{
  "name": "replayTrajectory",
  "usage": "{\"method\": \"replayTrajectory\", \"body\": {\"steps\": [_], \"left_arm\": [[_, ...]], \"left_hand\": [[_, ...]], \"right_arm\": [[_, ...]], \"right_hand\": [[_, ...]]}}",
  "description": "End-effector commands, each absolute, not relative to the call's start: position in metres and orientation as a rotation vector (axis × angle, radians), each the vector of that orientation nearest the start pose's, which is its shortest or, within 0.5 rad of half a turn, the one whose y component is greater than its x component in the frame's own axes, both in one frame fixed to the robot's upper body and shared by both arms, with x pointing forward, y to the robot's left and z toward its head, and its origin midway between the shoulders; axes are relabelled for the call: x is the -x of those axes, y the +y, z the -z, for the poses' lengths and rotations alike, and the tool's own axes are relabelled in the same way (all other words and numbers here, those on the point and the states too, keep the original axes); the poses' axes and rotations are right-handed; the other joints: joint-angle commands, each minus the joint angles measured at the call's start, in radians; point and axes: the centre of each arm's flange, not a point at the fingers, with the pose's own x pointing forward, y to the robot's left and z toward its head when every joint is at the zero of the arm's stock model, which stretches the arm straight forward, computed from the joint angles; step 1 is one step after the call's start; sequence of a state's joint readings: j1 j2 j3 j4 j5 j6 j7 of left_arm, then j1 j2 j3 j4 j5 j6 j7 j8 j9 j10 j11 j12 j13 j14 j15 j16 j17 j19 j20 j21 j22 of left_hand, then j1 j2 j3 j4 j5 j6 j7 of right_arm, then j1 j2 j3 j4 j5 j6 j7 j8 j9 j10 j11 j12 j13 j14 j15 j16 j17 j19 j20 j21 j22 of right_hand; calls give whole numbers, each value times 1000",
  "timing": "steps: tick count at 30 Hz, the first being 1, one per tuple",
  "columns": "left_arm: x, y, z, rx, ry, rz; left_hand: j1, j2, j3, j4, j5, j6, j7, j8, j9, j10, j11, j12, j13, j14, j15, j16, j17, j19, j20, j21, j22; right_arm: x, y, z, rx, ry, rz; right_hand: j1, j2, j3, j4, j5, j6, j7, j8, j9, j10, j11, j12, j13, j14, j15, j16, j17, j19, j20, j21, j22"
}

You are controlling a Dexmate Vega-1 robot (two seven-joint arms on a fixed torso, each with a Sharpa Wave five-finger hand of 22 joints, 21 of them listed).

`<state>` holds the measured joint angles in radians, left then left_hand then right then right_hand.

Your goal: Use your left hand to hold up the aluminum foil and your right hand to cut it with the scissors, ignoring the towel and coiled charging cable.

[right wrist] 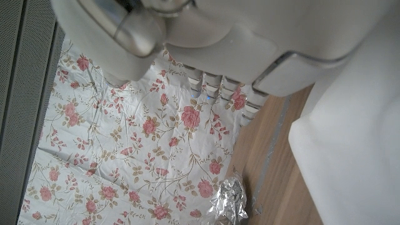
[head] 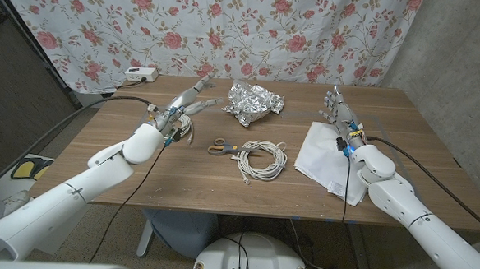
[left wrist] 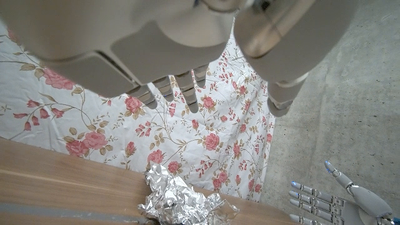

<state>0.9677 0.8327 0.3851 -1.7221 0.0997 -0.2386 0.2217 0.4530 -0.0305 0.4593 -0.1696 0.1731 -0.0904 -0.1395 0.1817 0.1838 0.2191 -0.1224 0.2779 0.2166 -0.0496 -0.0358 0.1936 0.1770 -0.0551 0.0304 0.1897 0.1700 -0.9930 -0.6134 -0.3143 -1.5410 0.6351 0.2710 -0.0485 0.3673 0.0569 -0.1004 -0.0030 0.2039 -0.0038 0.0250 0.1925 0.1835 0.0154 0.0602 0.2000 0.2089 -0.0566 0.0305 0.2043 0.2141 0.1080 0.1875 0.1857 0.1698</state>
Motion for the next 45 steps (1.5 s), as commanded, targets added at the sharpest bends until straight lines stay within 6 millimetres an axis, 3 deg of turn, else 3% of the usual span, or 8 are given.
{"method": "replayTrajectory", "body": {"steps": [1, 7, 26, 28, 38, 45], "left_arm": [[-558, 267, -22, -946, -875, 73], [-554, 267, -26, -986, -873, 73], [-548, 264, -31, -1089, -849, 83], [-548, 263, -31, -1101, -844, 87], [-546, 265, -33, -1120, -822, 108], [-545, 266, -37, -1139, -808, 106]], "left_hand": [[34, -7, 11, 0, 1, -97, -10, -14, 2, 9, -4, 3, 9, 2, -3, 3, 2, 2, 4, 1, 2], [46, -9, 11, 1, 1, -155, -7, -16, 3, 3, -7, -2, 13, -1, -2, 2, 2, 3, 3, 1, 2], [74, -6, 19, -1, 3, -156, 1, 2, 3, 14, -12, -1, 18, -2, 0, 2, 2, 9, 5, 2, 2], [81, -6, 20, -2, 3, -160, -1, 3, 3, 13, -14, -2, 19, -4, 1, 1, 2, 11, 18, 2, 2], [100, -3, 26, -4, 5, -167, 2, 6, 3, 17, -21, -1, 23, -10, 10, 0, 2, 7, 24, 0, 2], [129, 2, 36, -7, 8, -176, 2, 9, 2, 56, -27, 12, 28, -4, 12, 3, 2, 8, 25, 1, 2]], "right_arm": [[-605, -299, 28, 4, -629, -191], [-605, -299, 27, 9, -634, -197], [-603, -298, 25, 5, -637, -219], [-603, -298, 25, 7, -639, -221], [-601, -300, 28, -2, -637, -213], [-600, -300, 27, 6, -643, -216]], "right_hand": [[13, 6, 1, -2, 4, -1, -2, 3, 5, 0, -1, 6, 1, -7, 3, 5, -1, -3, 2, 4, 4], [17, 10, 4, -4, 4, -1, -2, 3, 5, -1, -3, 5, 1, -7, 4, 4, -2, -3, 2, 4, 4], [37, 22, 16, -15, 1, -7, -4, 1, 5, -5, -5, 4, 0, -19, 6, 1, -4, -15, 1, 1, 4], [39, 23, 17, -16, 0, -7, -4, 1, 5, -6, -6, 4, 0, -19, 6, 1, -4, -16, 0, 1, 4], [44, 25, 20, -21, -1, -8, -4, 1, 5, -2, -4, 6, -1, -19, 4, 1, -5, -17, 0, 2, 4], [48, 26, 22, -23, -2, -6, -5, 2, 5, -1, -7, 6, -1, -17, 5, 2, -6, -18, 1, 1, 4]]}}
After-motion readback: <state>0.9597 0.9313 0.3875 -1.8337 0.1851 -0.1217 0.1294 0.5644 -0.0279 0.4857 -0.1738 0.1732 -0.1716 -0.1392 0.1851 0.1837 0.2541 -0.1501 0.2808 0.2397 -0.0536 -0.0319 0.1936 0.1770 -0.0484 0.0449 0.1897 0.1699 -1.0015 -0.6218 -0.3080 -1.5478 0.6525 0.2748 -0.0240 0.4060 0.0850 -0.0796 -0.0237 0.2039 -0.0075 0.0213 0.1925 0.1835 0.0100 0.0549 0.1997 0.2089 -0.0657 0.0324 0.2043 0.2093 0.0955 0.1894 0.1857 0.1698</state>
